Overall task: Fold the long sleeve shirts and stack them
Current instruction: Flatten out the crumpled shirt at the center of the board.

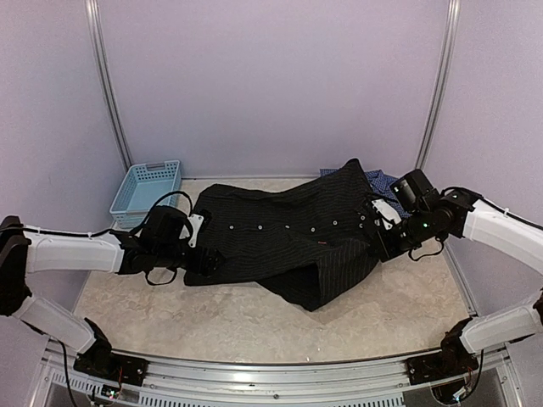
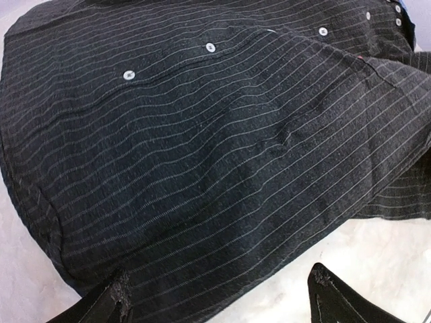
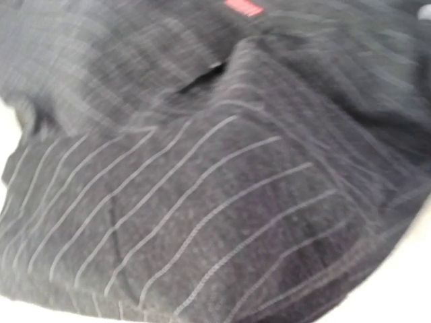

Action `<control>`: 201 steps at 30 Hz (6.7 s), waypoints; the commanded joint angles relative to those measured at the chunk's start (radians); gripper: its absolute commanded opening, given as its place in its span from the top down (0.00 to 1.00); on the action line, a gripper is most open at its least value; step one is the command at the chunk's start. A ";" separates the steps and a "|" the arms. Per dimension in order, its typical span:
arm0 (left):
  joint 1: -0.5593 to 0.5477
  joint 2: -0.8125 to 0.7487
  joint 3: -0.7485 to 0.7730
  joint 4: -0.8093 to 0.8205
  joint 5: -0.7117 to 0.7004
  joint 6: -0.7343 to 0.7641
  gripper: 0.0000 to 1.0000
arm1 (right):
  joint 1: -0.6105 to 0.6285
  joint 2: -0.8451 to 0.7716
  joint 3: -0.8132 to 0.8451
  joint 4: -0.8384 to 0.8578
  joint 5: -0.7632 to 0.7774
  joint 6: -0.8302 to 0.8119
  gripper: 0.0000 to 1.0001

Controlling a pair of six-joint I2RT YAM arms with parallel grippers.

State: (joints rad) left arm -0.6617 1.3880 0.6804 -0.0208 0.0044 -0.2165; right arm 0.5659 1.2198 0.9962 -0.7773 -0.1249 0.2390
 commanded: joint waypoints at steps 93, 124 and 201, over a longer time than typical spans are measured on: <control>-0.528 -0.465 0.494 -0.390 -0.358 0.074 1.00 | -0.270 -0.336 0.553 -0.215 -0.292 -0.157 1.00; -0.566 -0.672 0.679 -0.293 -0.095 0.100 1.00 | -0.270 -0.359 0.987 -0.149 -0.661 0.070 1.00; 0.204 0.264 0.751 -0.235 -0.112 -0.015 1.00 | -0.287 0.540 0.670 0.142 -0.075 -0.076 1.00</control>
State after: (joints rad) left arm -0.5140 1.5330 1.3636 -0.3637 -0.1581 -0.2211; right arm 0.2913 1.6093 1.5158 -0.7216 -0.2661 0.2398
